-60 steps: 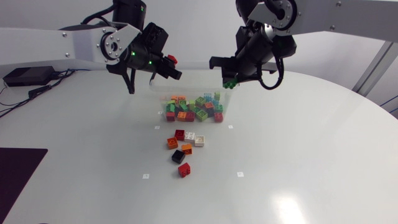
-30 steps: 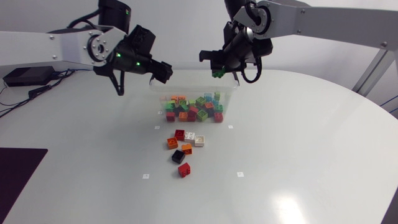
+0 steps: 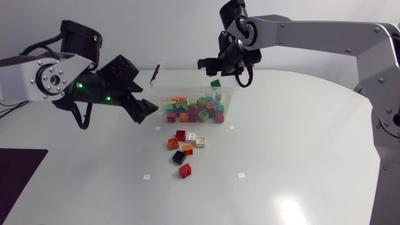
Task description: Place the duplo bricks in the container
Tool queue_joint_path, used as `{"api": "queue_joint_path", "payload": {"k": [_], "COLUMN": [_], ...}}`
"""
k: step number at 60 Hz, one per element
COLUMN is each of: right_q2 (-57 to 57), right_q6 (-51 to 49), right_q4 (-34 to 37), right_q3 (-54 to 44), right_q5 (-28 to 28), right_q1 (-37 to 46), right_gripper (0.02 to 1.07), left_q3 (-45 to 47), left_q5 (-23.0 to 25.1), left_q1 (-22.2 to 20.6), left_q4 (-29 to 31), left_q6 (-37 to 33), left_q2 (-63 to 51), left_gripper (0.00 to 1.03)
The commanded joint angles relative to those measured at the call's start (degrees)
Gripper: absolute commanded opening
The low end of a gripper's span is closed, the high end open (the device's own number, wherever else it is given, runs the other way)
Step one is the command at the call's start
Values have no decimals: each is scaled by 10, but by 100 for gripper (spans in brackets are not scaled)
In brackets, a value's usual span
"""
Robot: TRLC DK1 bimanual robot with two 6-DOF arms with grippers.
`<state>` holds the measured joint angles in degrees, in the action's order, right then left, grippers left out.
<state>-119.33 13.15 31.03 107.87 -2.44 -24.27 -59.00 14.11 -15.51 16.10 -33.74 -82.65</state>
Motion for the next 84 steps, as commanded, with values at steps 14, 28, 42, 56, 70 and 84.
{"api": "queue_joint_path", "payload": {"k": [14,28,42,56,70,84], "right_q2": [43,134,234,289,281,229], "right_q6": [-39,-145,-153,-184,-218,-174], "right_q4": [-16,-40,-65,-113,-130,-112], "right_q3": [-20,-132,-268,-403,-466,-455], "right_q5": [8,49,89,104,104,100], "right_q1": [-5,1,17,16,2,-46], "right_gripper": [98,102,102,102,102,102], "left_q3": [44,35,5,-29,-59,-61], "left_q5": [37,43,53,53,69,84], "left_q1": [-7,-12,-15,-24,-35,-40], "left_q4": [4,-6,-25,-32,-33,-32], "left_q6": [-126,-180,-191,-191,-190,-188], "left_q2": [-56,-143,-222,-272,-302,-305], "left_gripper": [97,96,96,96,91,78]}}
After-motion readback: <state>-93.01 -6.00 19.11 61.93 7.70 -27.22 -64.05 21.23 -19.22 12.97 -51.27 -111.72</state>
